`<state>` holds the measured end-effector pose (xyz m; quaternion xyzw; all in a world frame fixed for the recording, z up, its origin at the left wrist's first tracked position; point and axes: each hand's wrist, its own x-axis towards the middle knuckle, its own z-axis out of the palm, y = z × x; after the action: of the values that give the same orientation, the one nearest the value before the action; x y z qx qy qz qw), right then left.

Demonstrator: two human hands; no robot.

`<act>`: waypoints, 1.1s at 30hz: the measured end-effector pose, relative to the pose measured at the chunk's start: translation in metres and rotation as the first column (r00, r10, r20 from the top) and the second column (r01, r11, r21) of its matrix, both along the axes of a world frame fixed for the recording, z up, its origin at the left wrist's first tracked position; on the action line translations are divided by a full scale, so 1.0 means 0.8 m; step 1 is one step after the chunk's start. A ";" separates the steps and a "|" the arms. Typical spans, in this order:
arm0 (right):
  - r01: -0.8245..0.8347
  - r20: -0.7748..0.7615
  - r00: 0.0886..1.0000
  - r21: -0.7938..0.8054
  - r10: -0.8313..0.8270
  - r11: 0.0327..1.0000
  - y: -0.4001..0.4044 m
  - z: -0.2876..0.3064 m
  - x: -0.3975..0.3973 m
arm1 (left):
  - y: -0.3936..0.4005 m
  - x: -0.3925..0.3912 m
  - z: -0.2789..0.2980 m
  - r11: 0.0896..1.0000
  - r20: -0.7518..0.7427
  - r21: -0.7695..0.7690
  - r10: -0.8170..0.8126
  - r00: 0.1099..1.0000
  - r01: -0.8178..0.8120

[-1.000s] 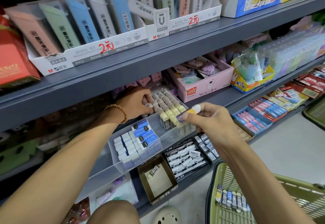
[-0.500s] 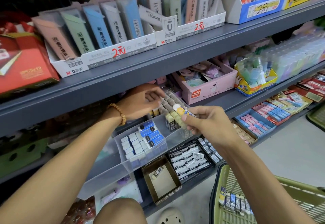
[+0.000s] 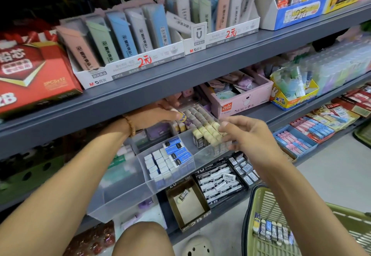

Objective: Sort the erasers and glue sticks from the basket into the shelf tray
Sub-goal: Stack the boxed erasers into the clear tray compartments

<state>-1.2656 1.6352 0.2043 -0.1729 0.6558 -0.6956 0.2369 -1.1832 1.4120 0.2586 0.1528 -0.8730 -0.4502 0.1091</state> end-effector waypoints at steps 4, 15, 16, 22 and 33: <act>0.130 -0.040 0.991 0.093 -0.127 0.987 0.044 -0.017 -0.003 | -0.017 -0.005 -0.014 0.979 0.106 -0.189 0.093 0.990 -0.072; 0.221 0.120 0.959 0.249 -0.257 0.943 0.102 -0.094 0.032 | -0.001 -0.036 -0.018 0.925 0.107 -0.377 0.086 0.991 -0.039; 0.217 0.138 0.957 0.250 -0.257 0.944 0.102 -0.098 0.035 | 0.000 -0.037 -0.018 0.923 0.106 -0.382 0.086 0.991 -0.040; 0.196 0.210 0.944 0.267 -0.255 0.944 0.104 -0.108 0.041 | -0.007 -0.038 -0.027 0.857 0.189 -0.515 0.098 0.977 0.014; 0.217 0.260 0.919 0.297 -0.297 0.930 0.106 -0.124 0.041 | -0.010 -0.046 -0.056 0.805 0.151 -0.590 0.186 0.971 -0.062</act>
<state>-1.2331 1.7203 0.1047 0.0560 0.7155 -0.6459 0.2603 -1.2199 1.4039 0.2139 0.2139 -0.9630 -0.1363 0.0909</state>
